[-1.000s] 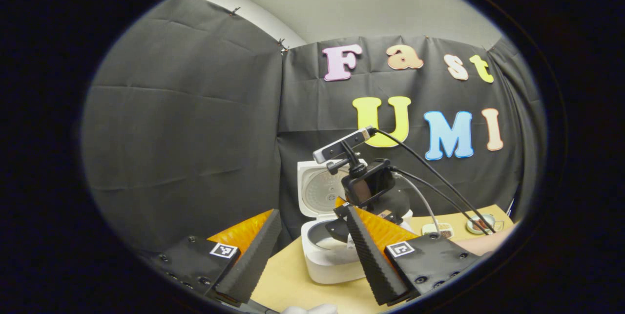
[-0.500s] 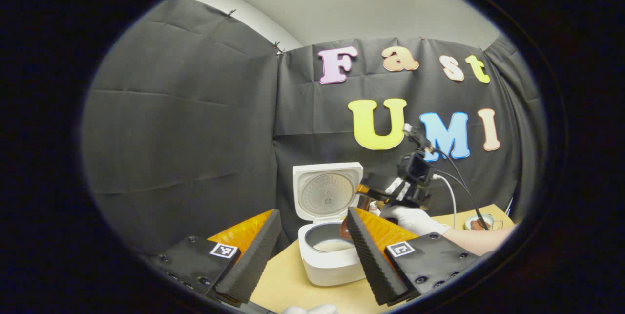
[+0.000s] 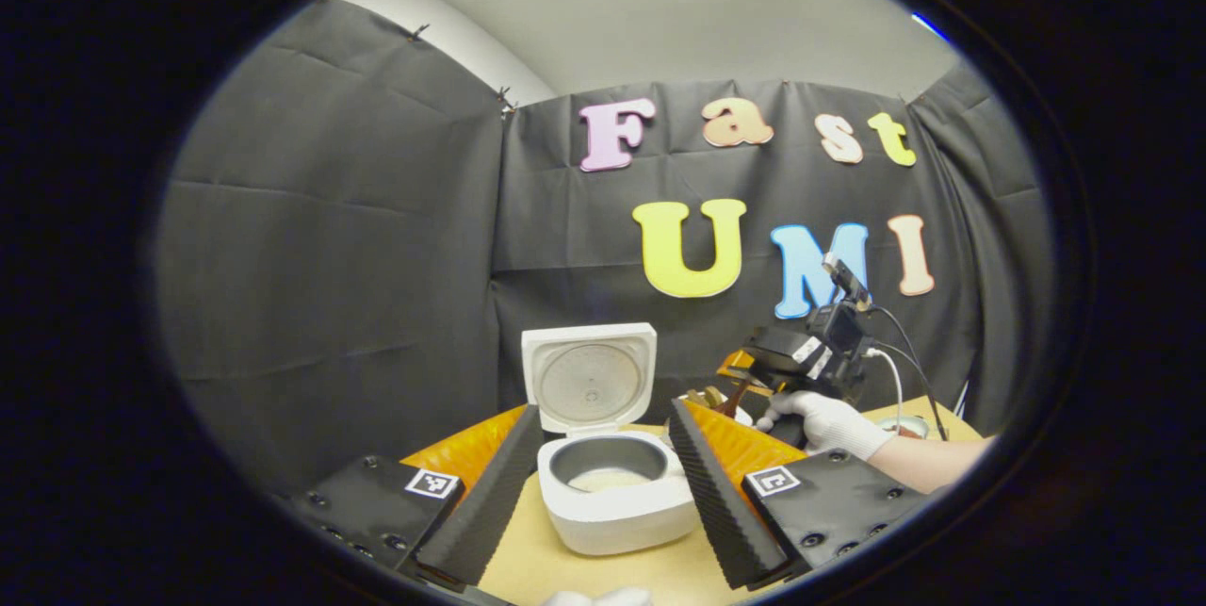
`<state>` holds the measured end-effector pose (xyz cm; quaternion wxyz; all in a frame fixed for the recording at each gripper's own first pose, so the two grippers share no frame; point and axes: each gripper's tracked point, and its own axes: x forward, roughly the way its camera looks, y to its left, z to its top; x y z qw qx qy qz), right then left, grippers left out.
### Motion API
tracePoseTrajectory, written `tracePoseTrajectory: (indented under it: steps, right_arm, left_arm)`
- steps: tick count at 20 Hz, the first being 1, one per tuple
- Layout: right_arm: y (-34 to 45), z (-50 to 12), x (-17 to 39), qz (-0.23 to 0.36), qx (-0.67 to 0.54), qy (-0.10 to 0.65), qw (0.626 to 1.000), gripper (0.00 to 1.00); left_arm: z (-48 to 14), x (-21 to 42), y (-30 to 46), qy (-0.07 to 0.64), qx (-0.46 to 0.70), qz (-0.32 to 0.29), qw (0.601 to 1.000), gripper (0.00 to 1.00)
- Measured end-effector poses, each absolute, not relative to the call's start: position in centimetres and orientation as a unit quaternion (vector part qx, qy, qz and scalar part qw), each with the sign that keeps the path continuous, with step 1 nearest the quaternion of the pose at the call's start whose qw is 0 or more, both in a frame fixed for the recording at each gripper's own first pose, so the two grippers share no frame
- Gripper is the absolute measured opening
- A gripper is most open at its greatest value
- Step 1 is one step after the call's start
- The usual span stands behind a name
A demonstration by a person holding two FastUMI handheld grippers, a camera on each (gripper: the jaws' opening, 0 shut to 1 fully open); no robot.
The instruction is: Close the left gripper, press the button to open the rice cooker; take a wooden spoon from the chopstick holder with the right hand, scoop a spoonful of rice and pour it into the rice cooker, then put the wooden spoon back into the chopstick holder.
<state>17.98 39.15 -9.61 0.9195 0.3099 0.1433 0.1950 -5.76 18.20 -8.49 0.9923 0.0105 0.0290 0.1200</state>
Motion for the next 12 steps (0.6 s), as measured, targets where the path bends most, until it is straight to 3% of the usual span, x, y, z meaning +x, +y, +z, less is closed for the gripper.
tracePoseTrajectory:
  steps: [12]
  right_arm:
    - [7.4,-11.7,19.1,-0.003,0.305,0.104,0.947,0.22]
  left_arm:
    - [-8.7,-2.3,6.9,0.039,0.008,0.046,0.998,0.95]
